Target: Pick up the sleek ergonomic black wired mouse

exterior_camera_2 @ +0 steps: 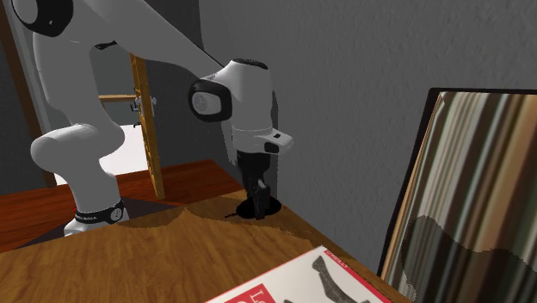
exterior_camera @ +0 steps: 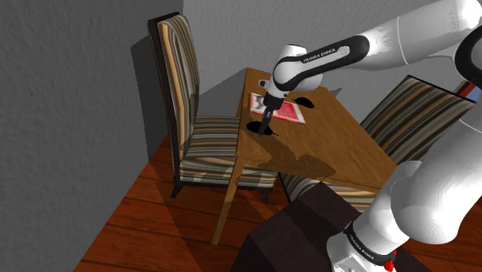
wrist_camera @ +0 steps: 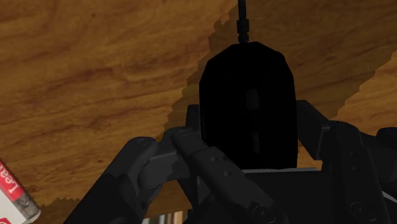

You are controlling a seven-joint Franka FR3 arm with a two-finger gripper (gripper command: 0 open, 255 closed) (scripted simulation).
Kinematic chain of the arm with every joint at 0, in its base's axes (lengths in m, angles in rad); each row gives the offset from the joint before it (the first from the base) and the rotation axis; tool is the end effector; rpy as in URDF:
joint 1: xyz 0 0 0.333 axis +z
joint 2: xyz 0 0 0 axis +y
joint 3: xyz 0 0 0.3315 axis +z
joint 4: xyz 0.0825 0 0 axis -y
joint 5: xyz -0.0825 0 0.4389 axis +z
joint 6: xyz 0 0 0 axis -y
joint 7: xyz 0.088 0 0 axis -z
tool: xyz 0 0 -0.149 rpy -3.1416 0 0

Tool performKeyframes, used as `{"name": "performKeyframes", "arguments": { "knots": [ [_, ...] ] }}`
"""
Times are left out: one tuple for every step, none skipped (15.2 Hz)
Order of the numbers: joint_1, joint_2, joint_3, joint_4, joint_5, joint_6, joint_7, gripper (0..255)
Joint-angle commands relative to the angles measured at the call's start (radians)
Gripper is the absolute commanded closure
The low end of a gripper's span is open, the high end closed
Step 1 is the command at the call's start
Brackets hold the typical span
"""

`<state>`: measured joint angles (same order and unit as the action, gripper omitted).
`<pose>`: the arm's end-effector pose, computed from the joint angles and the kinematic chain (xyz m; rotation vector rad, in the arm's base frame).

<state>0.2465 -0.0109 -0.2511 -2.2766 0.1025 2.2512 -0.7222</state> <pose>0.5549 0.0037 0.2975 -2.8983 -0.9806 -0.0232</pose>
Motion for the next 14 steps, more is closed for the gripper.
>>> {"name": "performKeyframes", "arguments": {
  "knots": [
    [0.0,-0.015,0.0,0.011,-0.007,-0.025,0.006,255],
    [0.0,-0.022,0.0,0.017,-0.01,-0.038,0.01,255],
    [0.0,-0.03,0.0,0.024,-0.013,-0.052,0.013,255],
    [0.0,-0.037,0.001,0.03,-0.016,-0.065,0.015,255],
    [0.0,-0.043,0.001,0.037,-0.019,-0.078,0.018,255],
    [0.0,-0.05,0.001,0.044,-0.022,-0.091,0.021,255],
    [-0.001,-0.056,0.001,0.051,-0.024,-0.105,0.024,255],
    [-0.001,-0.063,0.002,0.059,-0.027,-0.118,0.026,255],
    [-0.001,-0.068,0.002,0.066,-0.029,-0.131,0.028,255],
    [-0.001,-0.074,0.002,0.074,-0.031,-0.145,0.031,255],
    [-0.001,-0.08,0.003,0.082,-0.033,-0.158,0.033,255],
    [-0.001,-0.085,0.003,0.09,-0.035,-0.171,0.035,255],
    [-0.001,-0.086,0.003,0.091,-0.036,-0.173,0.036,255],
    [-0.001,-0.086,0.003,0.092,-0.035,-0.173,0.036,255]
  ]
}}
